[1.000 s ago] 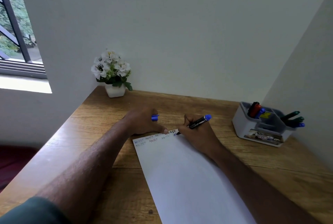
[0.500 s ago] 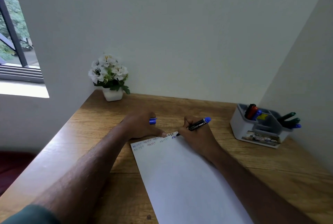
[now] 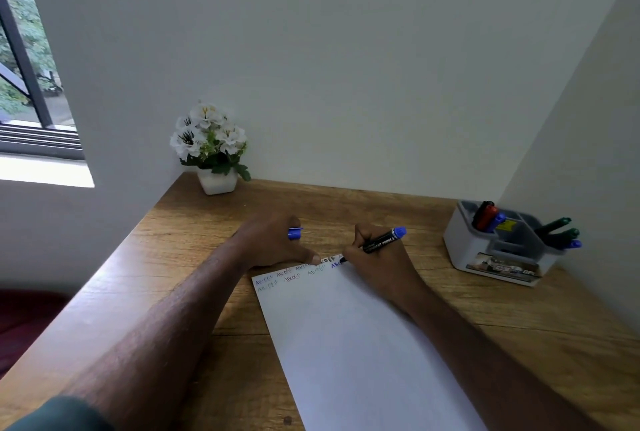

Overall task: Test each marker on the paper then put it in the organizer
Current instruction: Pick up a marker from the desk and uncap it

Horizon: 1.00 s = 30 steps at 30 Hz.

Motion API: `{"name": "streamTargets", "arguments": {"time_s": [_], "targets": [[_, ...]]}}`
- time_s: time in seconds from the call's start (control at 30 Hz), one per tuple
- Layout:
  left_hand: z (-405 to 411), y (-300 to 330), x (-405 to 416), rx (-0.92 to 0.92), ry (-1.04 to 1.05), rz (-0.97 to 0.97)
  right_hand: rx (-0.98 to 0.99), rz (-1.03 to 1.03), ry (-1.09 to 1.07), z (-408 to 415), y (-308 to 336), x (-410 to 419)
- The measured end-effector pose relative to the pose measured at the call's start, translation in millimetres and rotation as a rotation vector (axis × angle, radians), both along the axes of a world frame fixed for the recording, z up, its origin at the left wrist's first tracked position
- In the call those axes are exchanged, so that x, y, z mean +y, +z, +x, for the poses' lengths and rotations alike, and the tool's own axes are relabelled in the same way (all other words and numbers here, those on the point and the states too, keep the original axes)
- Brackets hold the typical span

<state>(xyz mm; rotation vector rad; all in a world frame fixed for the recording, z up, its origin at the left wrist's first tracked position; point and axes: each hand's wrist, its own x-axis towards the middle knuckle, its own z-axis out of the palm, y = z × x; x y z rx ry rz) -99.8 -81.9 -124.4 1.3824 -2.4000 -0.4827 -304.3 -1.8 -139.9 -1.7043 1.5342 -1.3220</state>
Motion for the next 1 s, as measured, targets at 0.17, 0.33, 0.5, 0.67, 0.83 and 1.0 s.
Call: {"name": "streamTargets", "arguments": {"time_s": [0.17, 0.33, 0.5, 0.67, 0.83, 1.0], "targets": [[0.1, -0.5, 0.5, -0.009, 0.011, 0.039, 0.032, 0.009, -0.002, 0.6, 0.1, 0.4], [-0.8, 0.8, 0.8, -0.01, 0.003, 0.023, 0.012, 0.002, -0.001, -1.7, -1.7, -0.5], [-1.0, 1.5, -1.2, -0.006, -0.01, 0.027, -0.021, -0.025, -0.041, -0.6, -1.6, -2.7], [-0.9, 2.2, 1.2, -0.003, -0.002, 0.038, 0.008, -0.008, -0.034, -2.0, -3.5, -2.8], [-0.2, 0.4, -0.9, -0.005, -0.002, 0.04, 0.001, -0.021, -0.028, -3.8, -2.9, -3.6], [-0.2, -2.5, -3.1, 0.006, -0.004, 0.047, 0.006, -0.025, -0.028, -3.6, -5.2, -4.6]]}}
